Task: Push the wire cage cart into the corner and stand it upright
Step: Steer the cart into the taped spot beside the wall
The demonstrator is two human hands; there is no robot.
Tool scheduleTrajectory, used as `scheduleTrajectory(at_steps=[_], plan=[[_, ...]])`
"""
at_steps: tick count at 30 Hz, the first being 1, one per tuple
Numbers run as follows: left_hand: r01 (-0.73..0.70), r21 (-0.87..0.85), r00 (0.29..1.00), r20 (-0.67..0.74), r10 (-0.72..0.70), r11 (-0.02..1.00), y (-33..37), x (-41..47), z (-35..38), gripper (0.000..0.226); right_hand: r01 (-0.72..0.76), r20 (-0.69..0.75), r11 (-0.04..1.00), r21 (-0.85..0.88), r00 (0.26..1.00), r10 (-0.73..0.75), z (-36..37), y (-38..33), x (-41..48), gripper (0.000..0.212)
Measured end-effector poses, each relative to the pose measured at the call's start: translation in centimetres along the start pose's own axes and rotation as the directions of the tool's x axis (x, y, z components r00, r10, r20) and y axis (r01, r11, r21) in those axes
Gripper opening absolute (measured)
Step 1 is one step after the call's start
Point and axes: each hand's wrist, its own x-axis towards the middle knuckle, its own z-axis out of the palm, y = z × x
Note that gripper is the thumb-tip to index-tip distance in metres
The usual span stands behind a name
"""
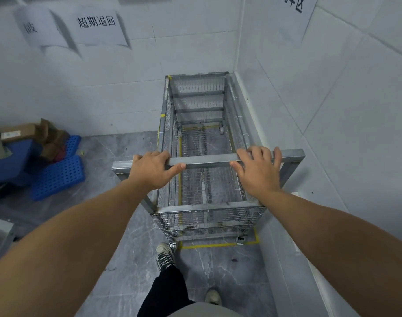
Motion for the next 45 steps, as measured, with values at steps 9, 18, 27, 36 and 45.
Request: scheduleTrajectory(at_steps=[9, 18, 27, 36, 45], plan=[[0.002, -0.005, 1.0, 0.006, -0.002, 1.0, 0.1, 0.2, -0.1, 0.071, -0.009, 0.002, 1.0, -0.008, 1.0, 0.009, 0.2, -0.2, 0.1, 0.044], [-0.053, 0.045, 0.998, -0.031, 0.055, 0.998, 2.2, 0.1, 0.4, 0.063, 0.016, 0.083, 1.0, -0.008, 0.996, -0.015, -0.5, -0.6, 0.2, 0.047], [-0.102, 0.037, 0.994, -0.035, 0.103, 0.994, 2.2, 0.4, 0.4, 0.06, 0.137, 0.117, 0.99, 0.026, 0.983, -0.139, -0.2, -3.0, 0.8, 0.04], [-0.079, 0.03, 0.99, -0.113, 0.082, 0.996, 2.0, 0.3, 1.4, 0.062, 0.11, 0.083, 0.994, 0.013, 0.99, -0.111, 0.0, -3.1, 0.8, 0.036], [-0.074, 0.016, 0.989, -0.126, 0.075, 0.997, 2.0, 0.2, 1.6, 0.06, 0.103, 0.064, 0.994, -0.022, 0.993, -0.102, 0.2, -3.2, 0.8, 0.042]])
